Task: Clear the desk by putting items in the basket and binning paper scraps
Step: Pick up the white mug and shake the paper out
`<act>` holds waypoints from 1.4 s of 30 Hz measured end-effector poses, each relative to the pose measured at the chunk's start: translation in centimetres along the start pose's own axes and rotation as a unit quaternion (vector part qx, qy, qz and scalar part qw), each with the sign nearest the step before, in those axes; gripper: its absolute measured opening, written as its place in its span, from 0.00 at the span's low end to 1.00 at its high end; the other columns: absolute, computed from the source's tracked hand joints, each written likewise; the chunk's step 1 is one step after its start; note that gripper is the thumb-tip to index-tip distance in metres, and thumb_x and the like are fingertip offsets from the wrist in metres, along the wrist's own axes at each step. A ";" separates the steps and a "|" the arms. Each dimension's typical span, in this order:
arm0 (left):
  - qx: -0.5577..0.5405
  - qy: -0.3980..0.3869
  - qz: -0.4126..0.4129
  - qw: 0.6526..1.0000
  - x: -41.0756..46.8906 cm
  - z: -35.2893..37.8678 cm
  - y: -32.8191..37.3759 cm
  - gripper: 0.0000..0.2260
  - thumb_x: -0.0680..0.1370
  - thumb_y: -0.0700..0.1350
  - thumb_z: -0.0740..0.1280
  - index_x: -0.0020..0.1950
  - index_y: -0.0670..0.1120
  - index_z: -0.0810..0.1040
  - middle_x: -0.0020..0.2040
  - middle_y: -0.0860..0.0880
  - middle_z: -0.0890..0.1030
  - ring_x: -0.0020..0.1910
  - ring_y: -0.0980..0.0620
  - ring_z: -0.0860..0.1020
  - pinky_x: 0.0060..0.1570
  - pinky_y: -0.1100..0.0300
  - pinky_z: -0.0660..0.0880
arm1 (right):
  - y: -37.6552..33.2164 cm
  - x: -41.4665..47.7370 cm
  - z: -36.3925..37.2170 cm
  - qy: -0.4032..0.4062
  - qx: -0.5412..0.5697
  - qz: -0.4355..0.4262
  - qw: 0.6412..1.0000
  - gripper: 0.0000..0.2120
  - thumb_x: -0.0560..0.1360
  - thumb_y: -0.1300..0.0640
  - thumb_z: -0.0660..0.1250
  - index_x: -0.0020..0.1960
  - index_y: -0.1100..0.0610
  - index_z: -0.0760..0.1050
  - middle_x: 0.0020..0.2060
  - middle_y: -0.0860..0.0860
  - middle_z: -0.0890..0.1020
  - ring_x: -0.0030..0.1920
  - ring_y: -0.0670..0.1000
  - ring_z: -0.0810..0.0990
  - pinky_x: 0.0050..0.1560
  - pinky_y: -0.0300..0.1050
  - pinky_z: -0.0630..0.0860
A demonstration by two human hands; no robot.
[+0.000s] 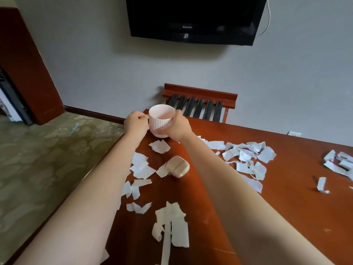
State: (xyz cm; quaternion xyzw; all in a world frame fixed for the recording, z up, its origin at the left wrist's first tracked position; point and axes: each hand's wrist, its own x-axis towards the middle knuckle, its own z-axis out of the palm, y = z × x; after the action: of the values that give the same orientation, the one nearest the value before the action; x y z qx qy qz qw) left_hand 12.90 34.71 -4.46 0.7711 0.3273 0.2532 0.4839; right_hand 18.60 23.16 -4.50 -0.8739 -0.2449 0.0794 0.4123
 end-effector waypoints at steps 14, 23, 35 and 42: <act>0.062 0.018 -0.026 0.998 0.0 1.0 -1.0 0.22 0.80 0.46 0.58 0.73 0.41 0.60 0.71 0.41 0.64 0.65 0.42 0.71 0.60 0.52 0.70 | 0.9 -0.3 0.4 0.030 0.037 0.007 0.999 0.37 0.71 0.51 0.73 0.74 0.58 0.59 0.68 0.54 0.72 0.65 0.56 0.73 0.58 0.47 0.75; 0.062 0.047 0.033 0.996 -7.2 0.7 -0.7 0.12 0.80 0.43 0.59 0.60 0.42 0.75 0.62 0.42 0.72 0.53 0.49 0.73 0.47 0.62 0.66 | 1.7 -9.1 -1.8 -0.039 -0.160 -0.095 0.982 0.20 0.75 0.48 0.66 0.65 0.52 0.72 0.56 0.52 0.75 0.54 0.51 0.76 0.48 0.41 0.74; 0.040 -0.085 -0.039 0.995 -12.7 0.6 2.5 0.16 0.80 0.49 0.57 0.63 0.42 0.73 0.61 0.44 0.77 0.60 0.46 0.74 0.46 0.58 0.70 | 1.8 -14.1 -5.1 0.023 -0.056 -0.025 0.998 0.29 0.71 0.52 0.73 0.68 0.54 0.68 0.59 0.52 0.78 0.57 0.52 0.77 0.54 0.45 0.78; -0.039 -0.297 -0.004 0.954 -20.4 5.3 9.6 0.09 0.80 0.51 0.61 0.53 0.48 0.75 0.52 0.48 0.79 0.54 0.50 0.76 0.53 0.55 0.72 | 4.5 -20.3 -14.8 0.158 -0.032 -0.038 0.986 0.30 0.69 0.53 0.76 0.66 0.56 0.67 0.57 0.53 0.79 0.53 0.51 0.78 0.47 0.39 0.78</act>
State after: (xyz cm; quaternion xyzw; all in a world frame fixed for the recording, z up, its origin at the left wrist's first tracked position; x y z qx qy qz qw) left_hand 5.68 13.27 0.69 0.7908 0.1615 0.0229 0.5899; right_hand 7.66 0.56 0.36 -0.8784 -0.2118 -0.0829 0.4204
